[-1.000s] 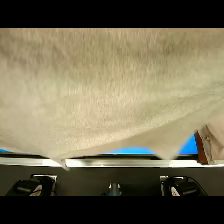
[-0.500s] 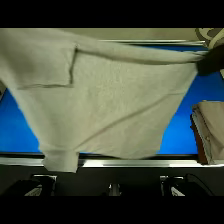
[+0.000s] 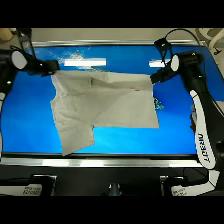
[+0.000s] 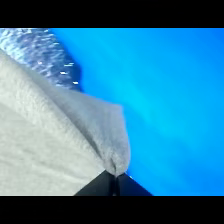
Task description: Fold the shirts.
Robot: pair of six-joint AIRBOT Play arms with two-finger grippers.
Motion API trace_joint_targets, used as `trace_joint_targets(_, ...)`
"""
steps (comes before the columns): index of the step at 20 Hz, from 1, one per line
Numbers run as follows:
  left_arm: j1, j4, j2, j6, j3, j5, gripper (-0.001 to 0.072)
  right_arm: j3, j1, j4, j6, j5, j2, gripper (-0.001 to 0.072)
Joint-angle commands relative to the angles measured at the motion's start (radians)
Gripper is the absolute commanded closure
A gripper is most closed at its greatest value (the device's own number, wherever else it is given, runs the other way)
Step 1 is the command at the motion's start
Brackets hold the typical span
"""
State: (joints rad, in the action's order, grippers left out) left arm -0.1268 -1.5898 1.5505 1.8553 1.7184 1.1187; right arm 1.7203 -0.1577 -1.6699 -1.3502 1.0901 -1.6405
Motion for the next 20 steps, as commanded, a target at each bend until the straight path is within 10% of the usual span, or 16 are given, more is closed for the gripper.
trace_joint_targets(1,0.008,0.052,0.092,-0.007,0.0,0.186,0.0221,0.002,0.0,0.077,-0.013,-0.005,-0.051,0.0592)
trace_joint_targets(3,0.035,0.038,0.091,-0.151,0.001,0.304,0.0142,0.021,0.028,0.061,0.066,0.038,-0.016,0.0265)
trace_joint_targets(8,0.201,0.047,0.017,-0.219,-0.133,0.537,0.0152,0.037,0.295,0.134,0.293,0.392,0.034,0.0313)
trace_joint_targets(20,0.404,0.465,-0.128,-0.286,-0.769,0.031,0.0166,-0.232,0.515,0.469,0.405,0.474,0.033,0.022)
